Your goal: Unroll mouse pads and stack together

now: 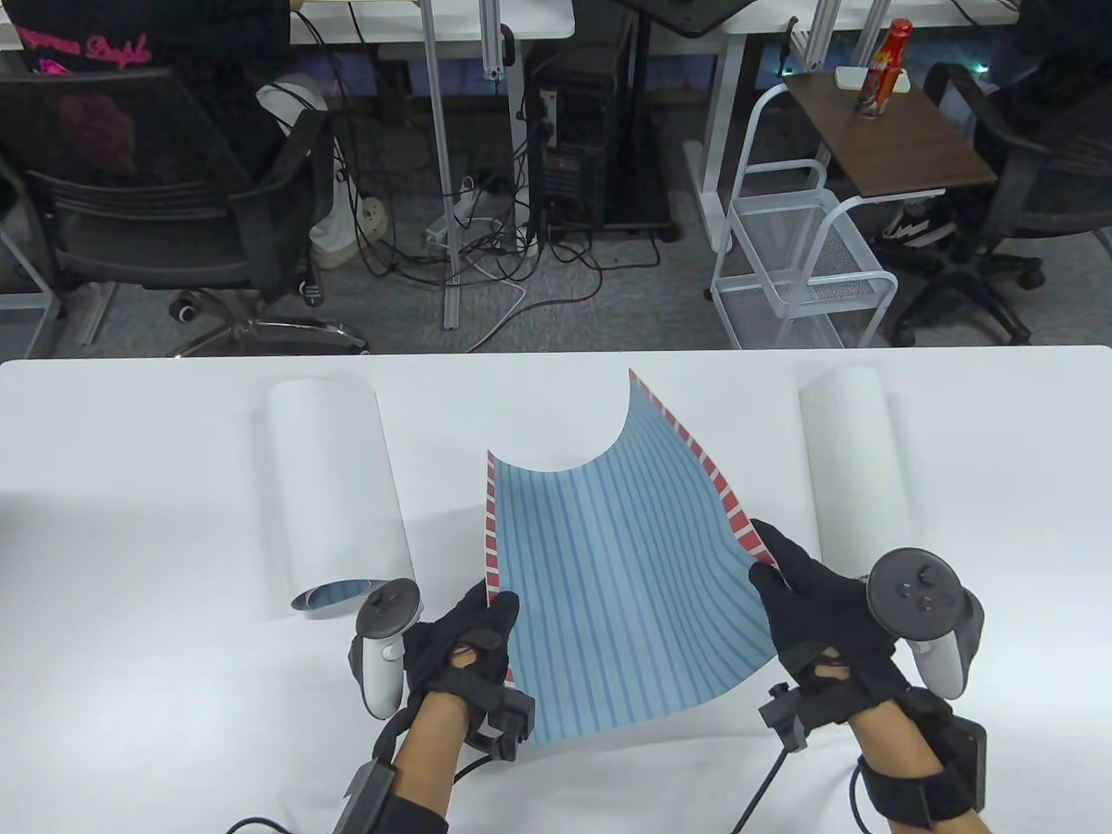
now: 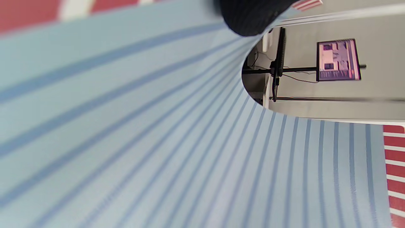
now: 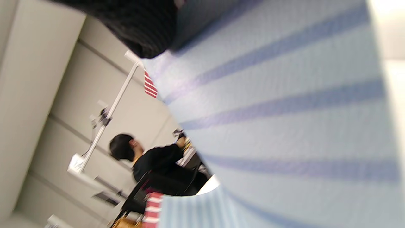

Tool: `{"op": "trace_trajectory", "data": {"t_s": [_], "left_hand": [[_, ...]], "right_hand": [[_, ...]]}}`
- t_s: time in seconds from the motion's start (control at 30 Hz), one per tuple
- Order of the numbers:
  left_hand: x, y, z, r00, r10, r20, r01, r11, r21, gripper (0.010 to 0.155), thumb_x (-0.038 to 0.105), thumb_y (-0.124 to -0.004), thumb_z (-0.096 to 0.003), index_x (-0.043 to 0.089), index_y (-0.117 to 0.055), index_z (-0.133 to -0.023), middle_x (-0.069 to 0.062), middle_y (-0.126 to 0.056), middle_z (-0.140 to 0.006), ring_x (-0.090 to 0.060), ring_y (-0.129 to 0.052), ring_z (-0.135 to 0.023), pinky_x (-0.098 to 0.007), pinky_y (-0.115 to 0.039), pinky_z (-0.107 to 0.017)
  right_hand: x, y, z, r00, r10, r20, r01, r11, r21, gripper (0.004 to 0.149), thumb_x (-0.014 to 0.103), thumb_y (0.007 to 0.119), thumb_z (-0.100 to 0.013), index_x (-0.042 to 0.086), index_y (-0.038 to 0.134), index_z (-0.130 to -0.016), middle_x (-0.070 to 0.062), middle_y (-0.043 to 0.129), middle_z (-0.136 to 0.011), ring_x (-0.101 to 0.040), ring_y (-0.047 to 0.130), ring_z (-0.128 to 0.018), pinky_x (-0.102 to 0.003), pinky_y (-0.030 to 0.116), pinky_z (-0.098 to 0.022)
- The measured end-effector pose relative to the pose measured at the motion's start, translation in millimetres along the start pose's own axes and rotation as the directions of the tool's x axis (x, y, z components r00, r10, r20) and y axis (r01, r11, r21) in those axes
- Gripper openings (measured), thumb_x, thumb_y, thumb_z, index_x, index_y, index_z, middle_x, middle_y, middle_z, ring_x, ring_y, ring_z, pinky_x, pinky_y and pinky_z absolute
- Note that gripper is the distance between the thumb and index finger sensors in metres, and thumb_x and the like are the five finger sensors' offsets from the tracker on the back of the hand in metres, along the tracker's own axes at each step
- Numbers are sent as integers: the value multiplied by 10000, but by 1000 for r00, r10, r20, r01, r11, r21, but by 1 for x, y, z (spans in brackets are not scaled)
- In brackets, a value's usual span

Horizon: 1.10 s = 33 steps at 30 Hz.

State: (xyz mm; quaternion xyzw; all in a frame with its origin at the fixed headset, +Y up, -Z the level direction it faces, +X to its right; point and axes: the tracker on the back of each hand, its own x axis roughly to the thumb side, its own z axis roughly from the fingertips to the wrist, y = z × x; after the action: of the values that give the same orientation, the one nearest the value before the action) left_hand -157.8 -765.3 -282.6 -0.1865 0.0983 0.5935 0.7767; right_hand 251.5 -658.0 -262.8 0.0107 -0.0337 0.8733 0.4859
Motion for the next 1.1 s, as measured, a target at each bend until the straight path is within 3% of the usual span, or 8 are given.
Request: {"op": "trace_trajectory", "data": {"t_s": [0.13,0.23,0.4,0.67,0.8,1.1], "left_hand": [[17,14,8,966,-258,31,246,948,202,494,460,-703,-478,217,-780,-901,-9,-988,-728,-322,-1073,-524,-390,-903,-370],[27,20,10,940,-340,14,324,906,272,493,511,-693,-473,224,-835,-848,12,-1026,-635,-300,-1090,-432,-369,-910,-308],[41,22,6,882,-470,-40,454,823,342,502,543,-669,-466,230,-867,-804,37,-1040,-551,-274,-1094,-346,-349,-911,-250],[42,12,-20,798,-577,-172,601,744,292,500,556,-689,-465,227,-890,-784,71,-1052,-446,-235,-1089,-250,-321,-908,-183],[38,3,-31,714,-656,-245,700,674,236,494,561,-713,-463,233,-898,-783,94,-1051,-411,-217,-1085,-232,-308,-909,-165],[35,-9,-32,543,-769,-336,839,478,261,497,551,-835,-407,214,-931,-760,105,-1050,-329,-224,-1078,-167,-320,-901,-122]], "right_hand": [[-27,-3,-3,986,75,-151,-84,995,-57,422,322,771,-444,238,744,-857,-72,951,-698,-304,1003,-479,-457,822,-364],[-46,0,-4,947,156,-280,-182,981,-71,411,356,746,-445,222,760,-833,-75,960,-638,-302,996,-381,-416,826,-258],[-68,8,-8,853,293,-431,-318,948,15,402,393,729,-438,219,798,-793,-72,976,-573,-291,986,-308,-399,821,-205],[-92,17,-10,730,405,-550,-423,901,101,408,406,772,-435,190,829,-777,-64,1003,-481,-234,991,-168,-348,823,-96],[-101,25,-12,650,483,-587,-469,862,191,413,407,792,-431,189,833,-779,-50,1004,-479,-228,994,-165,-345,827,-96],[-95,31,-11,602,578,-551,-555,799,232,526,372,864,-415,198,731,-893,-54,1002,-519,-231,997,-189,-352,830,-116]]}}
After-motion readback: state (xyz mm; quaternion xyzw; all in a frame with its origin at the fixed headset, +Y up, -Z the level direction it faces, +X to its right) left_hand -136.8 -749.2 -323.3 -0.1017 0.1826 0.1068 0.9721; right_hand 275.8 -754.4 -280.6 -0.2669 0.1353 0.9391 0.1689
